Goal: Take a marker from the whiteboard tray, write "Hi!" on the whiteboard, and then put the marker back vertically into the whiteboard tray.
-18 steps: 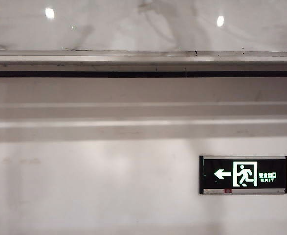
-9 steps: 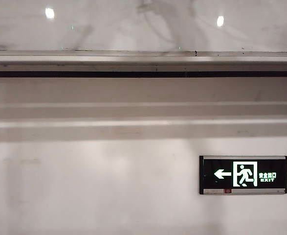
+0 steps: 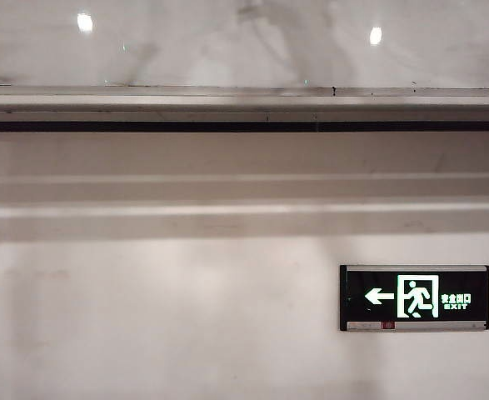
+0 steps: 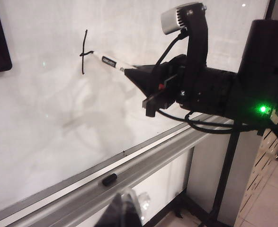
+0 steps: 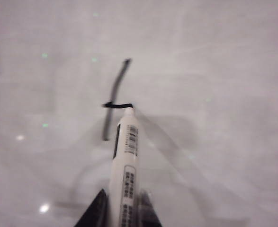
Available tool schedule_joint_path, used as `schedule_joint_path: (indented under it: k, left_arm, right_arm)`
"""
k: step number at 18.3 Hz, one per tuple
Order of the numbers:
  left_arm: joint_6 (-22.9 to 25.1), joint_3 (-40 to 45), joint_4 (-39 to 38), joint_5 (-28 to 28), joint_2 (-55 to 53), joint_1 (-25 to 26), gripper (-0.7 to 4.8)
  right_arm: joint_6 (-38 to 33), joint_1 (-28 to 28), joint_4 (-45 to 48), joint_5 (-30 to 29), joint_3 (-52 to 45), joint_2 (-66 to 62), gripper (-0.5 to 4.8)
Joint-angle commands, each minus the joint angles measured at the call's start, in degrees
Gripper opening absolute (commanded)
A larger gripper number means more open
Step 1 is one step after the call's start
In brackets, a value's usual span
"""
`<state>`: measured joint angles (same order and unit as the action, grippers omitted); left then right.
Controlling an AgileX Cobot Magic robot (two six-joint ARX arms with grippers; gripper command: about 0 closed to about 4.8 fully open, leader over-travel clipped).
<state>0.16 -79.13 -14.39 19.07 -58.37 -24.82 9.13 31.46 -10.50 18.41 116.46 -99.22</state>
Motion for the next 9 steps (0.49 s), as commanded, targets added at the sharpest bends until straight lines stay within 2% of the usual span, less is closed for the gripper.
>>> schedule_joint_path:
  k: [1, 9]
  left_arm:
    - [-0.17, -0.28, 0.31, 0.2, 0.11, -0.04, -0.05]
    - [-0.17, -0.28, 0.31, 0.2, 0.11, -0.04, -0.05]
  right_arm:
    - [0.68, -0.26, -0.98, 4.04, 0.26, 0.57, -0.01]
    - [1.29, -2.01, -1.38, 4.42, 0.28, 2.19, -0.01]
